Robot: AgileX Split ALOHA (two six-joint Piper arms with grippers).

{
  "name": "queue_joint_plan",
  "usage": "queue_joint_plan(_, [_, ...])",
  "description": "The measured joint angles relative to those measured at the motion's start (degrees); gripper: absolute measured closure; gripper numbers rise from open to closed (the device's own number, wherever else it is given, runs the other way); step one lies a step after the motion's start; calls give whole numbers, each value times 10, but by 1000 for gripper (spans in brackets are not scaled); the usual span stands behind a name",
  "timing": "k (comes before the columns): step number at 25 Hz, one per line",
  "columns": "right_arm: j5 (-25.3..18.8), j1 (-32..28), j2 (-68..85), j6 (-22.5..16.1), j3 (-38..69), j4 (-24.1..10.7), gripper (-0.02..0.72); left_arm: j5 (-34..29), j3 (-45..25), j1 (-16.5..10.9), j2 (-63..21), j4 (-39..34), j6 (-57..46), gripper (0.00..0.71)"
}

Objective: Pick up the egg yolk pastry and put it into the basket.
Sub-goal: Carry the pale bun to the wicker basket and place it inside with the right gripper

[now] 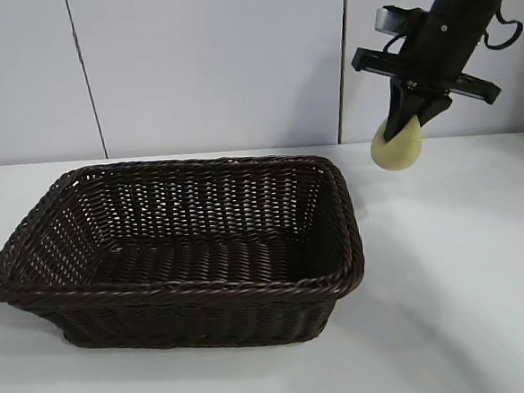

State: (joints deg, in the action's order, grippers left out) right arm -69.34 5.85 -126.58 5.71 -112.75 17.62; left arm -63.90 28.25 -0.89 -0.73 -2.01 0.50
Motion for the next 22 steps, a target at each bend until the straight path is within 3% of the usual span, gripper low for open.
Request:
queue_joint_plan(6, [-7, 72, 0, 8, -66, 8, 670, 0, 0, 0, 0, 0, 0, 170])
queue_joint_plan(12, [-14, 124, 5, -12, -132, 7, 670, 0, 0, 0, 0, 0, 0, 170])
queue_joint_plan(22, [-16, 257, 5, -5, -139, 8, 670, 0, 0, 0, 0, 0, 0, 170])
